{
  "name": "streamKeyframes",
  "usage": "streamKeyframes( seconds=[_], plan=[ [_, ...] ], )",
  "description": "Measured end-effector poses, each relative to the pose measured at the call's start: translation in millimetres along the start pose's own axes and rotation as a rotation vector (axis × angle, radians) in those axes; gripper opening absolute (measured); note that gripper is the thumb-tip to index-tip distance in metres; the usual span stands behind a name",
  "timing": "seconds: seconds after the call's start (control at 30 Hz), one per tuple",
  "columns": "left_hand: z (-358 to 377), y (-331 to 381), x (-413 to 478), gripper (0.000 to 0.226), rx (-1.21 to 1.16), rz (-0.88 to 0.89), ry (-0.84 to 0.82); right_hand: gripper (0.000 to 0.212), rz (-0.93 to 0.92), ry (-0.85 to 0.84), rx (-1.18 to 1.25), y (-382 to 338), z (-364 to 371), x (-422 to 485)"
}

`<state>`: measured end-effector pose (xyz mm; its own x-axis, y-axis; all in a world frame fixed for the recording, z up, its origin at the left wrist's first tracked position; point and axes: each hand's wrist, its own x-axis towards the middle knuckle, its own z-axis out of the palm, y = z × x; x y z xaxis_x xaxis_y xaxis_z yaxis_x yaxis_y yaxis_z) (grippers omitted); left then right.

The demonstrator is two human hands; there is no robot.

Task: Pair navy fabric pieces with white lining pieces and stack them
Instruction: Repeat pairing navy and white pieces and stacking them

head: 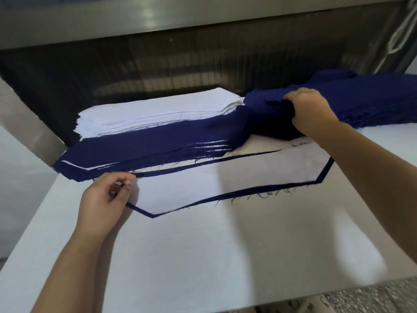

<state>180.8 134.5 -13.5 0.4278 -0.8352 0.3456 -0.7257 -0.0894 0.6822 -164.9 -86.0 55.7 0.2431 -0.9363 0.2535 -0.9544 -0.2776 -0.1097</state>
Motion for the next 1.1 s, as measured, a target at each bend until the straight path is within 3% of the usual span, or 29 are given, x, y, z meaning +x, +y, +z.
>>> streamKeyframes(
  seconds=[0.23, 0.37, 0.57, 0.7, 0.8, 0.9, 1.0, 1.1],
  plan=[
    [-0.1, -0.2, 0.2, 0.025, 0.012, 0.004, -0.011, 0.029, 0.121, -0.007, -0.003, -0.5, -10.8, 0.8],
    [0.2, 3.5, 0.0, 0.026, 0.012, 0.024, -0.020, 0.026, -0.074, 0.180, 0.043, -32.6, -21.8, -22.6],
    [3.7, 17.4, -5.9, 0.043, -0.115, 0.060, -0.006, 0.025, -0.342, 0.115, 0.179, -108.2, -7.3, -68.6],
    [8.0, 27.2, -12.8, 0.061, -0.094, 0.269, -0.021, 0.018, -0.462, 0.067, 0.172, -148.6, 14.0, -93.4],
    [12.5, 31.9, -11.8, 0.058, 0.024, 0.409, -0.116, 0.009, -0.544, 0.115, 0.285, -165.4, 20.8, -106.3],
    [18.5, 33.9, -11.4, 0.046, 0.086, 0.419, -0.169, 0.019, -0.623, 0.208, 0.401, -173.8, 31.2, -113.8],
    [20.0, 30.1, -10.8, 0.030, 0.132, 0.400, -0.125, 0.023, -0.678, 0.163, 0.421, -173.1, 34.6, -114.7],
    [17.2, 29.5, -11.0, 0.030, -0.039, 0.268, -0.102, 0.034, -0.708, 0.041, 0.349, -158.6, 37.5, -109.2]
  ],
)
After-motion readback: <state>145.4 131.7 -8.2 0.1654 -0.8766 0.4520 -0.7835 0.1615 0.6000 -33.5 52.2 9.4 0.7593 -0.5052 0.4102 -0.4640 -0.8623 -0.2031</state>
